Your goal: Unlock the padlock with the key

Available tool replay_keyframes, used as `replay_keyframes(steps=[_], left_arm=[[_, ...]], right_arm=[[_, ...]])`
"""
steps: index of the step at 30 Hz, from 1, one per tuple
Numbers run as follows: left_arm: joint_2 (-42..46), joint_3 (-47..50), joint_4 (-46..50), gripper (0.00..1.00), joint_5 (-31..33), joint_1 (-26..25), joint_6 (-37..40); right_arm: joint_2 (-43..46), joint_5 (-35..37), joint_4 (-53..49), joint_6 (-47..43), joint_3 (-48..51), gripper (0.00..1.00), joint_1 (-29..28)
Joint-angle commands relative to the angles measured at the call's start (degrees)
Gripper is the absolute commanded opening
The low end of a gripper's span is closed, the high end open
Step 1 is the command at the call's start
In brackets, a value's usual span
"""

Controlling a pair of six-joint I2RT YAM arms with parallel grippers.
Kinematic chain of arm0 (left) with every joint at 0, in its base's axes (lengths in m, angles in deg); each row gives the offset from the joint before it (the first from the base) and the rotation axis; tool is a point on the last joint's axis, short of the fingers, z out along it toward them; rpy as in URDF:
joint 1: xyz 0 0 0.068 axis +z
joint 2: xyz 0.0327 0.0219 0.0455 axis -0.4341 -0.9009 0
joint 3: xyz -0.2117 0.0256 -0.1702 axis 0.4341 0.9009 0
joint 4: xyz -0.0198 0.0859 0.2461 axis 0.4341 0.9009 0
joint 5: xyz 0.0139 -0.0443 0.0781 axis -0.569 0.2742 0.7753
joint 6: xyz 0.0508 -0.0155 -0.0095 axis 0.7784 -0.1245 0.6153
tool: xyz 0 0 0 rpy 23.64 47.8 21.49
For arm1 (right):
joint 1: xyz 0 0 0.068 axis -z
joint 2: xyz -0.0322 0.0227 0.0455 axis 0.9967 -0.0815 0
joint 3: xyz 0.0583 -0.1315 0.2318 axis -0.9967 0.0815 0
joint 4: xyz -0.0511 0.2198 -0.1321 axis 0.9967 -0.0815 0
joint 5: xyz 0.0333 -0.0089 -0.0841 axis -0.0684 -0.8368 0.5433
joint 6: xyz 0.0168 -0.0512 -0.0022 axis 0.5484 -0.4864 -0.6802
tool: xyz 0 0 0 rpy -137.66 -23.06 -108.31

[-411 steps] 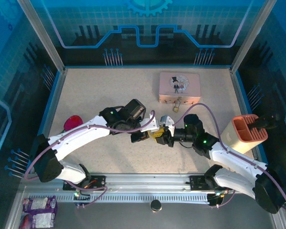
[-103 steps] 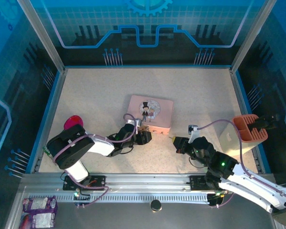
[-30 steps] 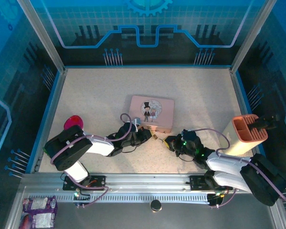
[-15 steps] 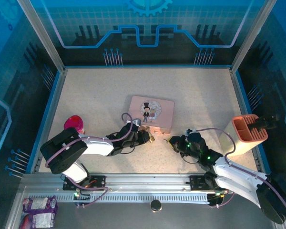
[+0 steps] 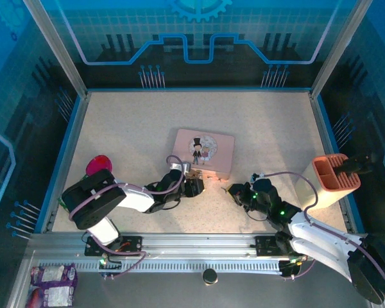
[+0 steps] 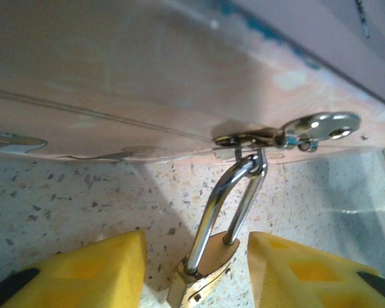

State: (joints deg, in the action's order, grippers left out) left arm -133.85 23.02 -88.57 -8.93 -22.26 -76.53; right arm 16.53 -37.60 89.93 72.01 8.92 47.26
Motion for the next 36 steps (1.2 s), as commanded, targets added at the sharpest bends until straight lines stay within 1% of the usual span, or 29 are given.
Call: replay_keyframes(steps=[1, 2, 4, 7, 9, 10, 12, 14, 16, 18, 21, 29, 34, 36], left_arm=[[-0.56, -1.86, 5.44, 0.52, 3.59, -1.0, 3.7], [-0.51, -3.8, 9.59, 0.55, 4.21, -1.56, 4.87], [-1.0, -7.59, 18.06, 0.56, 4.42, -2.54, 6.22], [-0.6, -8.2, 21.58, 0.56, 5.08, -3.16, 4.29], [-0.74, -11.16, 28.02, 0.57, 6.12, -3.46, 4.39], [-1.08, -12.78, 30.91, 0.57, 6.93, -3.85, 4.63], [-2.16, -15.83, 35.94, 0.52, 8.28, -4.35, 5.06], [-2.9, -17.13, 38.64, 0.5, 9.13, -4.57, 4.7], [-3.27, -16.89, 37.93, 0.45, 8.73, -4.66, 4.74], [-3.47, -16.75, 37.67, 0.38, 8.69, -4.57, 4.62], [-2.87, -16.23, 36.55, 0.29, 8.34, -4.57, 4.62], [2.93, -12.49, 31.99, 0.13, 7.18, -4.57, 1.9], [6.93, -11.22, 29.08, 0.09, 4.44, -4.49, -0.65], [8.16, -10.33, 26.11, 0.07, 2.76, -4.4, -1.63]], right_arm=[[0.5, 0.56, -0.54, -0.89, -0.67, 0.0, 0.53], [0.48, 0.6, -0.36, -0.89, -0.62, 0.0, 0.55], [0.5, 0.71, -0.58, -0.98, -0.54, 0.0, 0.59], [0.5, 0.82, -0.58, -0.89, -0.53, 0.0, 0.54], [0.49, 0.68, -0.68, -1.13, -0.78, 0.0, 0.53], [0.48, 0.75, -0.75, -1.23, -1.0, 0.0, 0.51], [0.5, 0.75, -0.63, -1.17, -0.97, 0.0, 0.45], [0.76, 0.68, -0.54, -0.99, -0.99, 0.0, 0.47], [1.32, 0.69, -1.04, -1.06, -0.98, 0.0, 0.31], [2.04, 1.12, -2.0, -1.15, -1.01, 0.0, 0.27], [2.61, 1.32, -2.49, -1.23, -0.95, 0.0, 0.27], [1.47, 0.71, -1.74, -1.5, -1.45, 0.0, 0.12], [0.96, 0.83, -1.27, -0.81, -1.55, 0.0, -0.5], [0.51, 0.84, -0.05, 0.04, -1.42, 0.0, -1.05]])
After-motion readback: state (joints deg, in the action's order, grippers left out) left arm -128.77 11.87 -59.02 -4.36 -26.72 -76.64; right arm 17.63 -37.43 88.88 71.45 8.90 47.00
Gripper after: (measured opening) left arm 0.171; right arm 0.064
